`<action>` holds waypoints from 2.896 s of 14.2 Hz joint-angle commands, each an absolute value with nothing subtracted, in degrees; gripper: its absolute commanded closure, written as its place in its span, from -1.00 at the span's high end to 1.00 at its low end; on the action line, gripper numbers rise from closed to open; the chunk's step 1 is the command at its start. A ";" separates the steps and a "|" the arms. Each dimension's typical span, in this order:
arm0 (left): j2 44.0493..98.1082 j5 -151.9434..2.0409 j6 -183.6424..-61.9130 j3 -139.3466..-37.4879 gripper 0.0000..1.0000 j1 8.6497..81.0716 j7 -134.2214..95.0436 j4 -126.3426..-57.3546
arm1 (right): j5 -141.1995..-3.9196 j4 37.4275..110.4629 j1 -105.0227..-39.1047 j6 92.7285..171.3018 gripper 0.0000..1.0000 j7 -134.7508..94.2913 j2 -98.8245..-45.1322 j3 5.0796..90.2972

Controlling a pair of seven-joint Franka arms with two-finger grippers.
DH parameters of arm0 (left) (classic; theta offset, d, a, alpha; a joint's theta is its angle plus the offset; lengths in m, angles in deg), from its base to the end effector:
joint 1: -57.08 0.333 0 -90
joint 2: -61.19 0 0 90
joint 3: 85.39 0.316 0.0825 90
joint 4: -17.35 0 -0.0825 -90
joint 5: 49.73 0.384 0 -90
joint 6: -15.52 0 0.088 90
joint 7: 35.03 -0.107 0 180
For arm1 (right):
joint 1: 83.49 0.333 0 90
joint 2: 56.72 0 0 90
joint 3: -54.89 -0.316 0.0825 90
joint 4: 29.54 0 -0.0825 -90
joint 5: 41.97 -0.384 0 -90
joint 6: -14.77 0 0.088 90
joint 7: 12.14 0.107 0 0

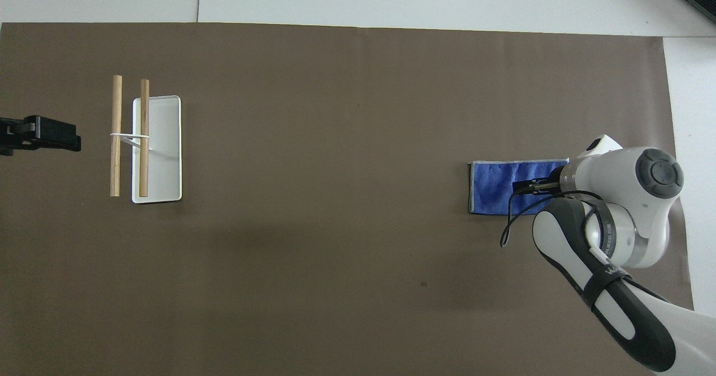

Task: Right arm passes towel to left arm to hang
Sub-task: 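Reach the right gripper down onto the blue towel, then close the right gripper on the towel's edge, then lift the towel with the right gripper while the left gripper reaches out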

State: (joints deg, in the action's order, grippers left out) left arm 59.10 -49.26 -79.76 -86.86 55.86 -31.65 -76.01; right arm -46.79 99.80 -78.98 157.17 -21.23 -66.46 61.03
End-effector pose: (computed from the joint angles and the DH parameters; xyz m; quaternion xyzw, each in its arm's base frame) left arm 0.5513 -0.0254 0.6252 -0.9994 -0.0058 -0.0352 0.0027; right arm 0.5425 -0.0157 0.2932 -0.9988 -0.0335 -0.0312 0.0148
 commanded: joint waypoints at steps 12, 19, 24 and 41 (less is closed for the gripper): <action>58.21 -49.73 -79.23 -86.71 1.00 55.93 -31.16 -76.78 | -48.65 99.75 -80.68 160.49 -1.00 -25.60 -69.12 60.69; 58.21 -49.81 -79.23 -86.71 1.00 55.93 -31.16 -76.78 | -48.65 89.74 -80.06 146.09 -1.00 -23.31 -67.45 60.25; 58.21 -49.73 -79.23 -86.71 1.00 55.93 -31.16 -76.78 | -57.13 88.50 -79.80 143.36 -1.00 -23.57 -64.38 58.59; 57.51 -49.81 -76.61 -86.88 1.00 54.97 -30.90 -77.57 | -124.89 82.43 -60.76 157.20 -1.00 -6.26 -64.46 54.89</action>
